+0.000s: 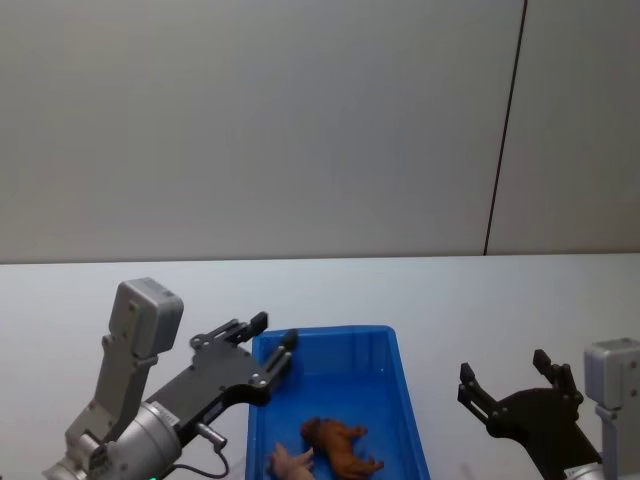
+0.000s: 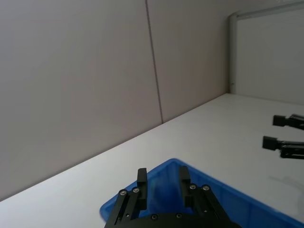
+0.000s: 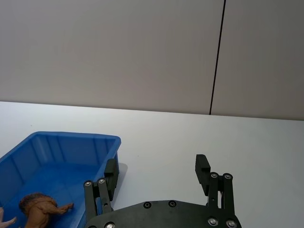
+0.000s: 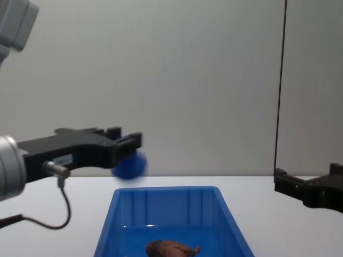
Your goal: Pick up the two dolls from the table and place them into the box.
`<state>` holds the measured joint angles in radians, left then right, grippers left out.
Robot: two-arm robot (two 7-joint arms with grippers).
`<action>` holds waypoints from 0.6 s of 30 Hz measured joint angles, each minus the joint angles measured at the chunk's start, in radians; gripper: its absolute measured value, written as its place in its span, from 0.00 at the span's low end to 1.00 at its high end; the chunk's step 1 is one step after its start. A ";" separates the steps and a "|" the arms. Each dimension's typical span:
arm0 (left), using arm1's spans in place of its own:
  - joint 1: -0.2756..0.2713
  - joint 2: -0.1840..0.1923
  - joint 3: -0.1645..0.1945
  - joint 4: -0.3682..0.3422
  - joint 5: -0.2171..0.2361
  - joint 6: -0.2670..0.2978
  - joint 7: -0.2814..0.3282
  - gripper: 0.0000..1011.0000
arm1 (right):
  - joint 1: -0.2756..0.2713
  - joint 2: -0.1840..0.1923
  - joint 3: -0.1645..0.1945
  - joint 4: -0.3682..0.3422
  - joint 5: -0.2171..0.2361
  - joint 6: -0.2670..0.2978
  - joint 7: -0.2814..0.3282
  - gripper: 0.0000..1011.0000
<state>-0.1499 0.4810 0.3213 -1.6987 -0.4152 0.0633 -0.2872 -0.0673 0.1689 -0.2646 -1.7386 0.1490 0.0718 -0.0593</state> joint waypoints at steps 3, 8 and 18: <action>-0.015 -0.014 0.005 0.015 -0.011 -0.014 -0.044 0.48 | 0.000 0.000 0.000 0.000 0.000 0.000 0.000 0.99; -0.038 -0.035 0.013 0.038 -0.029 -0.032 -0.107 0.63 | 0.000 0.000 0.000 0.000 0.000 0.000 0.000 0.99; -0.071 -0.069 0.027 0.074 -0.054 -0.056 -0.194 0.92 | 0.000 0.000 0.000 0.000 0.000 0.000 0.000 0.99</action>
<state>-0.2208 0.4119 0.3488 -1.6250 -0.4695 0.0068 -0.4814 -0.0672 0.1689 -0.2646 -1.7386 0.1490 0.0718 -0.0593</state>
